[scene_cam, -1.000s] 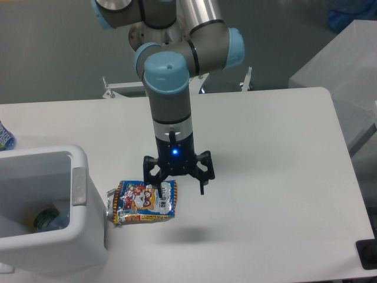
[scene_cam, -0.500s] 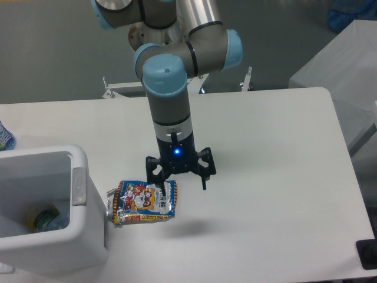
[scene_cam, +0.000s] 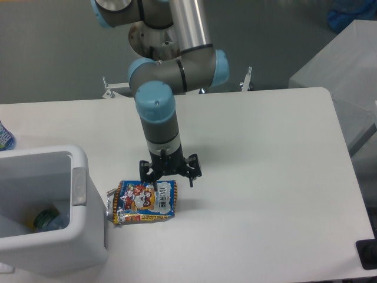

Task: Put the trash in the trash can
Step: 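Lower the gripper onto the snack wrapper and pinch it closed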

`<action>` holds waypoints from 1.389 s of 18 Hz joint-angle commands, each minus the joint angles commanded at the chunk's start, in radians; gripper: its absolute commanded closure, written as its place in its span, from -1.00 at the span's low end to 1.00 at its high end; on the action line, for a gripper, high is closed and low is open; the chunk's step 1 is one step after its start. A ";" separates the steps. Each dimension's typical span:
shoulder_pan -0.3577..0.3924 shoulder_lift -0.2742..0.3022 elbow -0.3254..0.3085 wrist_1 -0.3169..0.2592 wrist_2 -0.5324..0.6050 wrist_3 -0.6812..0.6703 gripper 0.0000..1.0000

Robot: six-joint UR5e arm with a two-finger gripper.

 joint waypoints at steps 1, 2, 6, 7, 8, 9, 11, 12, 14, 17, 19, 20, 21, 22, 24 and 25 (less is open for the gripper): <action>-0.002 -0.012 0.003 0.000 0.000 -0.002 -1.00; -0.003 -0.025 0.006 0.002 0.000 -0.003 -1.00; -0.023 -0.061 0.014 0.002 0.003 -0.009 -1.00; -0.023 -0.068 0.015 0.003 0.005 -0.009 -1.00; -0.025 -0.077 0.023 0.003 0.005 -0.009 -1.00; -0.025 -0.087 0.029 0.003 0.006 -0.009 -1.00; -0.025 -0.098 0.034 0.005 0.023 -0.008 -1.00; -0.025 -0.100 0.034 0.005 0.023 -0.002 -1.00; -0.025 -0.118 0.035 0.005 0.028 0.002 -1.00; -0.025 -0.124 0.038 0.006 0.028 0.003 -1.00; -0.025 -0.132 0.046 0.006 0.028 0.002 -1.00; -0.025 -0.132 0.045 0.006 0.026 0.003 -1.00; -0.025 -0.132 0.045 0.006 0.026 0.003 -0.99; -0.025 -0.134 0.045 0.006 0.026 0.003 -0.98; -0.025 -0.132 0.045 0.006 0.026 0.003 -0.94; -0.025 -0.132 0.045 0.006 0.026 0.003 -0.91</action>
